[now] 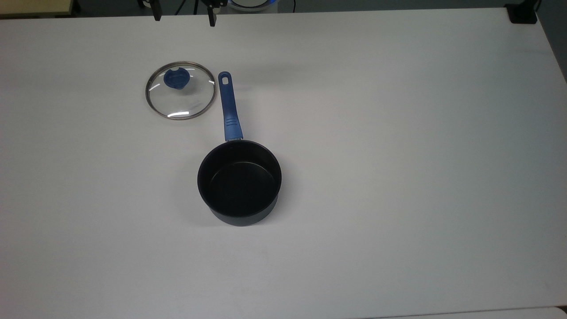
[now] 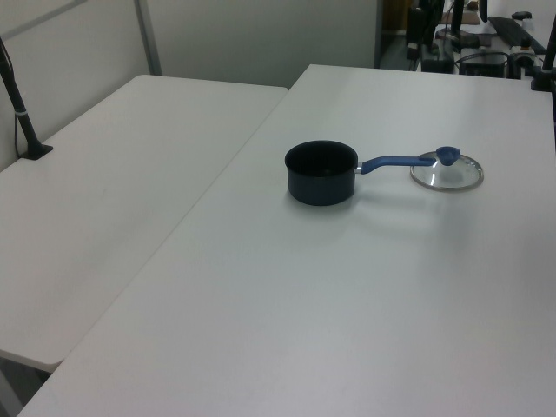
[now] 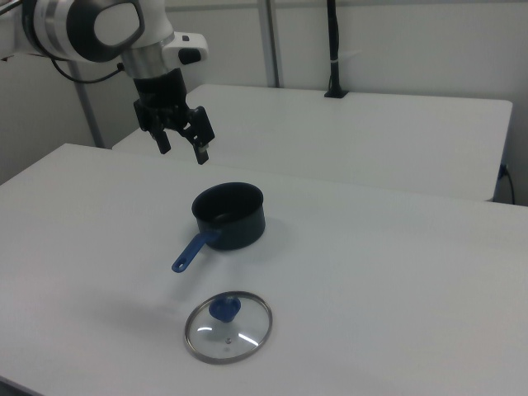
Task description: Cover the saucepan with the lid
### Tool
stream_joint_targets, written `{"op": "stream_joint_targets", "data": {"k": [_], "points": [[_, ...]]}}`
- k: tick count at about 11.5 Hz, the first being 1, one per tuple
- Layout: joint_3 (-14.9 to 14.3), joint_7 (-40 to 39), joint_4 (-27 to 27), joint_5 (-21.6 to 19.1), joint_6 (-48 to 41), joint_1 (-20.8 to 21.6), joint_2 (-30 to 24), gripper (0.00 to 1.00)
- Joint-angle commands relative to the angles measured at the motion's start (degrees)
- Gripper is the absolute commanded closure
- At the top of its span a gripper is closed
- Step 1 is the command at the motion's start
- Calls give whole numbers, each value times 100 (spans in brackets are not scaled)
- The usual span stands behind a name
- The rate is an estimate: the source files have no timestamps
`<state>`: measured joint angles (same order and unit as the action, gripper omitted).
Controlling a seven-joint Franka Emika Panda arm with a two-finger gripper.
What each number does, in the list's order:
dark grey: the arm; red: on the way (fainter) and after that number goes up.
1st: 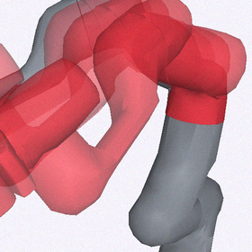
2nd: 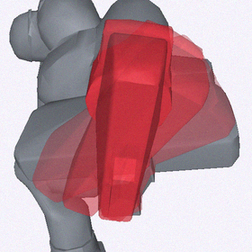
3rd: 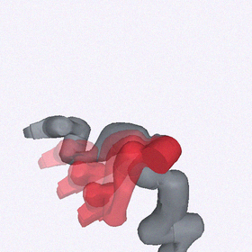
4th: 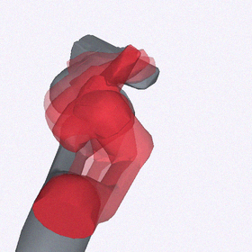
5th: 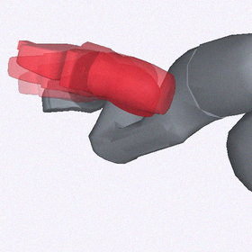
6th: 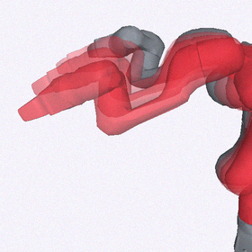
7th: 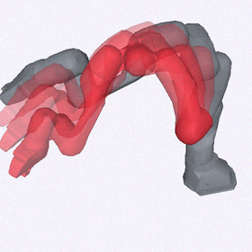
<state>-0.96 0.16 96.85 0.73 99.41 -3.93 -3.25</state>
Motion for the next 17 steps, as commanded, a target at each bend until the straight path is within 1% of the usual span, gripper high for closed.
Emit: {"op": "stream_joint_targets", "data": {"k": [1, 6, 7, 8, 9, 10, 11, 12, 13, 15, 16, 17], "points": [[-88, -60, -96, 7, -133, 112, -1, 0], [-123, -34, -96, 15, -133, 103, -9, 0], [-202, -164, -79, 6, -150, 68, -35, 0], [-220, -496, -53, 93, -159, 59, -10, 0], [-220, -1369, 43, 216, -298, 24, 8, 0], [-220, -2039, 192, 513, -665, -54, -18, 0], [-229, -2072, 533, 664, -669, -168, -62, 0], [-316, -2072, 1146, 709, -234, -274, -210, 0], [-474, -2072, 1804, 718, 554, -310, -290, 0], [-659, -2072, 2773, 718, 1856, -432, -247, 0], [-686, -2081, 3135, 718, 2376, -485, -212, 0], [-686, -2081, 3225, 718, 2590, -486, -98, 0]]}}
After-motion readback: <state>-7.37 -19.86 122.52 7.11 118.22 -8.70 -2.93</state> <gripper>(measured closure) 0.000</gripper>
